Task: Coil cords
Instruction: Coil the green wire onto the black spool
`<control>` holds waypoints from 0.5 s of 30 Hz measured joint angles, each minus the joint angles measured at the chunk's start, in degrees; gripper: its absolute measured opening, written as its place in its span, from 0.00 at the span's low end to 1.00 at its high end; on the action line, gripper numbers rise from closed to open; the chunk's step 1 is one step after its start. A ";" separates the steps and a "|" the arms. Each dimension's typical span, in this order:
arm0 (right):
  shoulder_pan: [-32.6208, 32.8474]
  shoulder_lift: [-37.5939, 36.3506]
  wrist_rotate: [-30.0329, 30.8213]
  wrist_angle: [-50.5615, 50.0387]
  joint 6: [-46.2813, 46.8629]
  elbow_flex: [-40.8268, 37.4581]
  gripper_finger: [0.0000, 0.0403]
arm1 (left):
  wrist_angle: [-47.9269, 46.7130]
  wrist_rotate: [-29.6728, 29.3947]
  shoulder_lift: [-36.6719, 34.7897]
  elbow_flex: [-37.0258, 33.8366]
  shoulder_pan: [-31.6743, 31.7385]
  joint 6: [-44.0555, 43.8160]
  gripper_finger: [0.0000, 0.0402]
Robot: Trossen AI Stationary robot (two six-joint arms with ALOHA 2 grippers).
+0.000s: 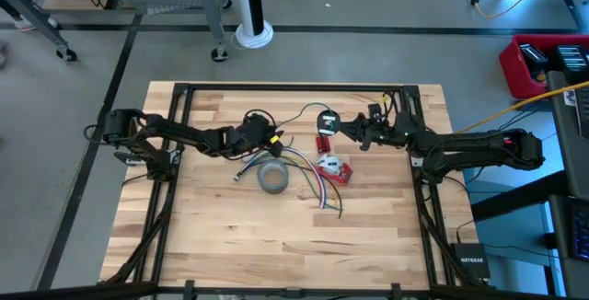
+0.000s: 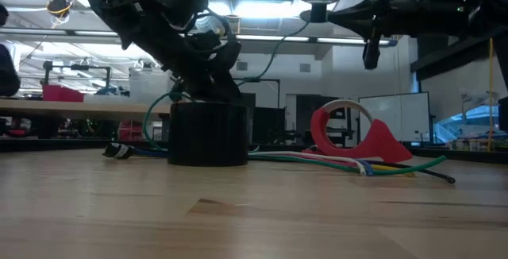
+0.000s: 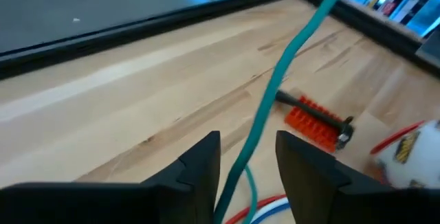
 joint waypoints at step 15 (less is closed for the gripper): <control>0.00 0.00 3.87 -3.92 -0.04 -0.02 0.02 | 8.52 0.13 -0.02 0.15 -0.27 16.49 0.34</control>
